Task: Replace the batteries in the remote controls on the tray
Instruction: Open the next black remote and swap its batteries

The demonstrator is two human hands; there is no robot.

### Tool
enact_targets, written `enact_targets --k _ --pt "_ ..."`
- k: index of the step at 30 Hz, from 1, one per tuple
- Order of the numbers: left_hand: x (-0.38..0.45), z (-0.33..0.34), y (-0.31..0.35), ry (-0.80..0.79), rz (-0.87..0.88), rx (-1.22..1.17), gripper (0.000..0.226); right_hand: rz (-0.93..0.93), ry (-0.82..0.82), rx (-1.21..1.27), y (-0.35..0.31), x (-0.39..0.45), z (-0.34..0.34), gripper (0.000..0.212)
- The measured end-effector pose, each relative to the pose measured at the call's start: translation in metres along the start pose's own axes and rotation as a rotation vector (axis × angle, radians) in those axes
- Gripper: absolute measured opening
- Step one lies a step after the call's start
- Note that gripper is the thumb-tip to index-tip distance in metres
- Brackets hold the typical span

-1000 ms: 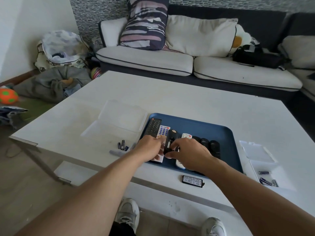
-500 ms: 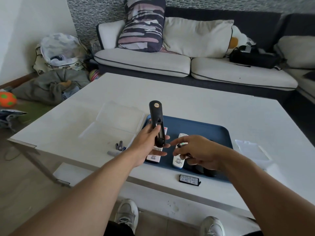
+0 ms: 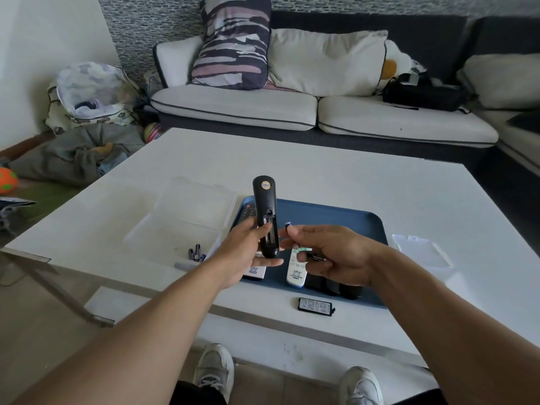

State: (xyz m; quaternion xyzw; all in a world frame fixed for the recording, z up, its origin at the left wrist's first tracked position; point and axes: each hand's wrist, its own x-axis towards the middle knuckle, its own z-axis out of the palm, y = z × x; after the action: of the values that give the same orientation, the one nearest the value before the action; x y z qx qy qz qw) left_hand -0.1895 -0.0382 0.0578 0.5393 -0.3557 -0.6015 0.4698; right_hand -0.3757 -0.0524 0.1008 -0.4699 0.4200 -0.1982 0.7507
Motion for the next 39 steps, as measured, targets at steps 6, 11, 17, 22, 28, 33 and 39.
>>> enact_targets --k 6,11,17,22,28,33,39 --pt "-0.007 0.009 0.006 -0.014 -0.061 -0.024 0.045 -0.107 0.044 -0.083 -0.001 0.001 -0.004 0.029" --pt "-0.008 0.013 0.005 -0.026 -0.012 -0.015 0.036 -0.21 0.175 -0.159 0.001 -0.002 -0.001 0.022" --pt "-0.014 0.02 0.008 -0.067 0.005 0.046 0.034 -0.432 0.386 -0.285 0.006 0.001 -0.002 0.015" --pt "-0.013 0.023 0.008 -0.113 0.004 0.088 0.033 -0.516 0.466 -0.381 0.007 0.004 -0.002 0.011" --pt "-0.016 0.026 0.01 -0.134 -0.023 0.052 0.033 -0.535 0.47 -0.523 0.012 0.01 -0.005 0.016" --pt "-0.018 0.027 0.012 -0.148 -0.048 0.037 0.038 -0.523 0.498 -0.594 0.013 0.013 -0.006 0.016" --pt "-0.021 0.029 0.011 -0.178 -0.05 0.065 0.034 -0.521 0.569 -0.651 0.011 0.014 -0.005 0.019"
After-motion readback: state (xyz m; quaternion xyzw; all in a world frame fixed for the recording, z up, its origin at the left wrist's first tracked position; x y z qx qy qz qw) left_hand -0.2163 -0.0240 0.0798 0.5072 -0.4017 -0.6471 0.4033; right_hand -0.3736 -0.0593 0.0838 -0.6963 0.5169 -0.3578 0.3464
